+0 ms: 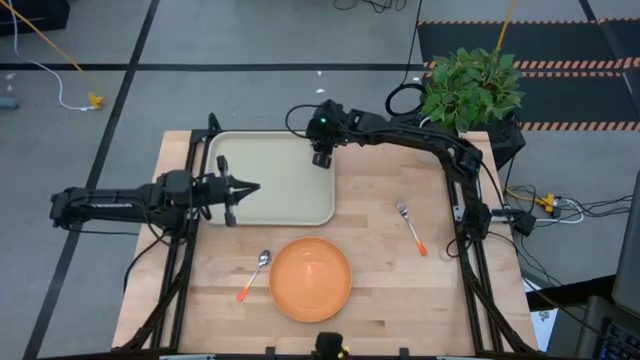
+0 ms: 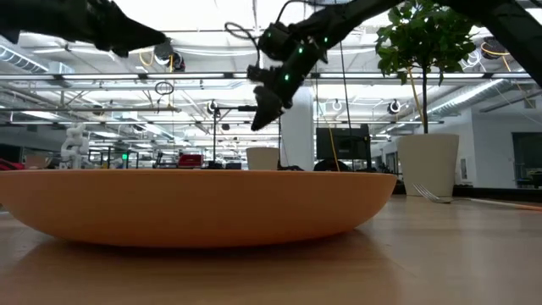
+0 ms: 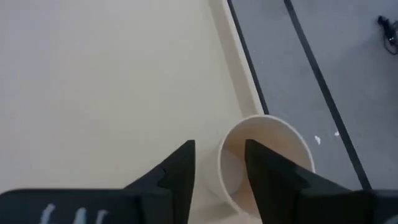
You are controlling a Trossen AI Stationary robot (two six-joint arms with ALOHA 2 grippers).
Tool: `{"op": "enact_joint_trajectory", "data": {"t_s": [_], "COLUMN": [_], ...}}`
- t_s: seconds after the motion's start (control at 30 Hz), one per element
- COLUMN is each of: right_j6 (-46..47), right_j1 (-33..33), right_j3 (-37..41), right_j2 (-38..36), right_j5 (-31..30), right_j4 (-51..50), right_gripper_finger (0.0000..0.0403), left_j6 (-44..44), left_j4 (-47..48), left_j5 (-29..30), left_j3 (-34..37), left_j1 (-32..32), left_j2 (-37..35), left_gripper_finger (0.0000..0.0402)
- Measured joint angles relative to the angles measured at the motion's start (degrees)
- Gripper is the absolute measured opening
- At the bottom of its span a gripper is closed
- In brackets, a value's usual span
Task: Pick and place plate/cup/fork/spoon on tray
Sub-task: Put the orange plate on the white serving tray
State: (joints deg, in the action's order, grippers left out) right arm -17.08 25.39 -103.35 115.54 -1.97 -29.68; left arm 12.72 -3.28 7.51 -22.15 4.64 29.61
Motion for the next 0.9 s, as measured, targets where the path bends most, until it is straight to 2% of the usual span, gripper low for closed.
{"op": "enact_joint_trajectory", "data": {"t_s": [0.2, 0.33, 0.4, 0.5, 0.63, 0.73, 0.9], "right_j6": [1.93, 5.75, 7.16, 8.94, 12.67, 15.47, 21.06], "right_j1": [-4.39, -9.07, -12.25, -17.64, -24.42, -28.89, -34.94], "right_j3": [0.01, 1.59, 3.92, 8.77, 17.39, 25.55, 39.18], "right_j2": [-5.93, -11.67, -15.00, -20.43, -28.32, -34.01, -41.63], "right_j5": [-4.37, -4.63, -7.15, -11.79, -14.65, -14.73, -14.74], "right_j4": [-5.21, -10.89, -12.48, -12.01, -8.33, -3.10, 4.87], "right_gripper_finger": [0.0154, 0.0157, 0.0157, 0.0157, 0.0157, 0.0157, 0.0157], "left_j6": [-1.85, -3.91, -4.51, -5.00, -5.36, -5.76, -7.40], "left_j4": [9.66, 10.87, 10.65, 10.40, 10.39, 12.20, 13.95], "left_j5": [8.31, 7.70, 6.73, 5.41, 5.44, 5.42, 5.87], "left_j3": [-6.48, -8.12, -9.02, -11.31, -16.18, -20.44, -25.57], "left_j1": [-0.33, -2.18, -3.84, -6.61, -10.90, -14.09, -19.54], "left_j2": [2.61, 4.08, 5.60, 9.44, 17.02, 23.66, 32.79], "left_gripper_finger": [0.0026, 0.0026, 0.0026, 0.0026, 0.0032, 0.0062, 0.0137]}}
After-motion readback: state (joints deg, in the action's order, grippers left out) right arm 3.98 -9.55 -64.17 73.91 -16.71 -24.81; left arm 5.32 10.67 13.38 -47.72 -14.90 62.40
